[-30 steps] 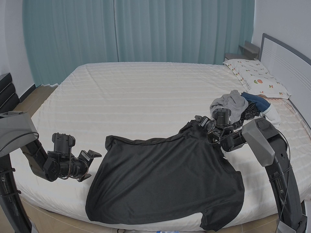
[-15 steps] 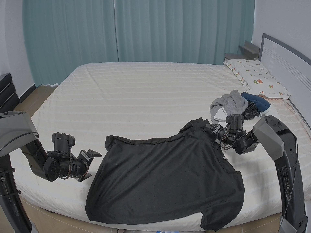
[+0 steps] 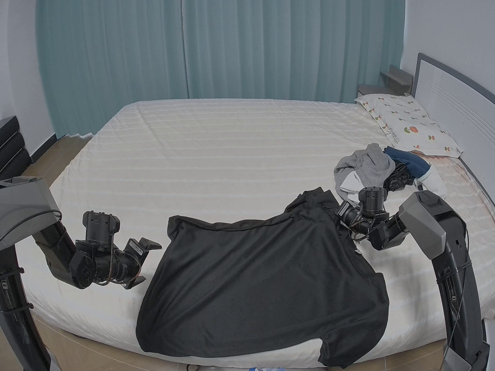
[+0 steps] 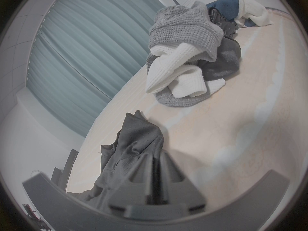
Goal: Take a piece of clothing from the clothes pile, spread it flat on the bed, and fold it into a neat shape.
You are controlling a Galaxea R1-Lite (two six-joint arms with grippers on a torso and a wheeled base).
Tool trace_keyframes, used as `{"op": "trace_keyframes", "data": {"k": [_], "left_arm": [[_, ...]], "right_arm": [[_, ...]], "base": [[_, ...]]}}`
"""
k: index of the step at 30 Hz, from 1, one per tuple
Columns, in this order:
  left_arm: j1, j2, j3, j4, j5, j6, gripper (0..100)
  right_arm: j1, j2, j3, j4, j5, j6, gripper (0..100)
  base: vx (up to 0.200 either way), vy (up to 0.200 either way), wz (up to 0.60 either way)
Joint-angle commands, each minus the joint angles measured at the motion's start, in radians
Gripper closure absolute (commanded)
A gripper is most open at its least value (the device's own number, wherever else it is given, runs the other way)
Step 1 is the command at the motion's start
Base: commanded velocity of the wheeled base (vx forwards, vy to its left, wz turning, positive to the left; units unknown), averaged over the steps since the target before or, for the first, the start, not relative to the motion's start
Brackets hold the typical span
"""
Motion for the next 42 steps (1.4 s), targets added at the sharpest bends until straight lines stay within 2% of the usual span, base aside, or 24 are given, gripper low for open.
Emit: {"op": "trace_keyframes", "data": {"k": [1, 5, 14, 20, 21, 27, 34, 38, 40, 42], "left_arm": [[0.0, 0.0, 0.0, -0.001, 0.0, 0.0, 0], [0.0, 0.0, 0.0, -0.001, 0.0, 0.0, 0], [0.0, 0.0, 0.0, -0.001, 0.0, 0.0, 0], [0.0, 0.0, 0.0, -0.001, 0.0, 0.0, 0], [0.0, 0.0, 0.0, -0.001, 0.0, 0.0, 0], [0.0, 0.0, -0.002, -0.001, 0.0, 0.0, 0], [0.0, 0.002, -0.002, -0.001, 0.0, 0.001, 0], [0.0, 0.002, -0.002, -0.001, 0.0, 0.0, 0], [0.0, 0.002, -0.002, -0.001, 0.0, 0.001, 0], [0.0, 0.005, -0.011, -0.001, 0.0, 0.001, 0]], "right_arm": [[-0.008, 0.012, -0.049, -0.006, -0.015, 0.009, 100], [-0.014, 0.006, -0.056, -0.063, -0.036, 0.052, 100], [-0.015, 0.009, -0.058, -0.184, -0.055, 0.046, 100], [-0.022, 0.029, -0.06, -0.177, -0.055, 0.016, 100], [-0.022, 0.029, -0.058, -0.177, -0.055, 0.013, 0], [-0.023, 0.021, -0.032, -0.186, -0.05, 0.004, 0], [-0.046, -0.116, 0.094, -0.166, -0.039, 0.004, 0], [-0.057, -0.185, 0.146, -0.103, -0.041, 0.01, 0], [-0.066, -0.232, 0.189, -0.081, -0.044, 0.018, 0], [-0.072, -0.318, 0.327, -0.078, -0.041, 0.07, 0]], "base": [[0.0, 0.0, 0.0], [0.0, 0.0, 0.0], [0.0, 0.0, 0.0], [0.0, 0.0, 0.0], [0.0, 0.0, 0.0], [0.0, 0.0, 0.0], [0.0, 0.0, 0.0], [0.0, 0.0, 0.0], [0.0, 0.0, 0.0], [0.0, 0.0, 0.0]]}}
